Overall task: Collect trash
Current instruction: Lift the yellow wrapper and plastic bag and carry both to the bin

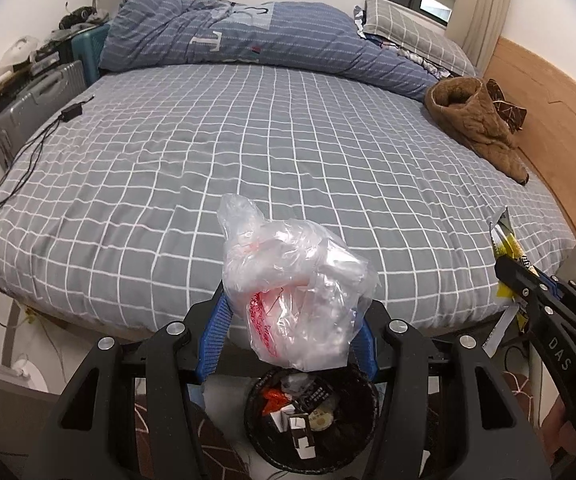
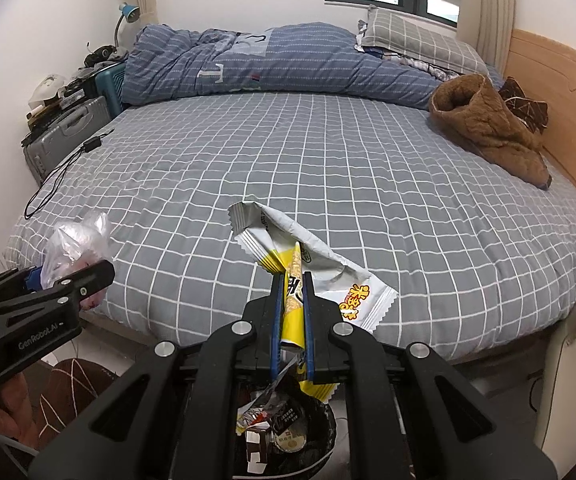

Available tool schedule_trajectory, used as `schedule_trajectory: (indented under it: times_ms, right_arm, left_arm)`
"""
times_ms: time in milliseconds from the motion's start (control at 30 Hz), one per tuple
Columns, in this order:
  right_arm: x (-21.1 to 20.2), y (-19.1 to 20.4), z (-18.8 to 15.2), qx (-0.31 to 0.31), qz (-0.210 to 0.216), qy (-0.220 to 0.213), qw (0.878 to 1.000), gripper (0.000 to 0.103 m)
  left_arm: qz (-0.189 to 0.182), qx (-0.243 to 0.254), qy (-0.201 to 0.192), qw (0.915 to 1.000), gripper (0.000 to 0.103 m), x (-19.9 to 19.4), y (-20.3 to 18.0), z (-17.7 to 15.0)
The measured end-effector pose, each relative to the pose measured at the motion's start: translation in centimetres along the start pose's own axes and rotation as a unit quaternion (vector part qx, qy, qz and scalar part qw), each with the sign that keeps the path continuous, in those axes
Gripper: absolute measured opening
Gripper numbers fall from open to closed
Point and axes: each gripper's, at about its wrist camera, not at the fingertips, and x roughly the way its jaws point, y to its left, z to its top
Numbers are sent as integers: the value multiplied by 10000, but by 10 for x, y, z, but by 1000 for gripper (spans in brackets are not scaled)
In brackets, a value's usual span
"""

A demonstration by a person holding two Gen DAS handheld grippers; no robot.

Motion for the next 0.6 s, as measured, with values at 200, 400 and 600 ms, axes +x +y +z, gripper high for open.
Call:
schedule_trajectory:
  times_ms: [200, 400, 600]
  right_arm:
    - [-7, -4, -18, -4, -26, 54, 10000, 8]
    - [-13, -5, -36, -14, -41, 96, 9999, 8]
    - [-17, -5, -53, -6, -40, 149, 9999, 8]
  left_arm:
    - [-69, -69, -24, 9999, 52, -11, -1, -12]
    - [-72, -85, -15, 9999, 52, -19, -3, -26]
    - [-73, -85, 79, 9999, 52, -19, -7, -48]
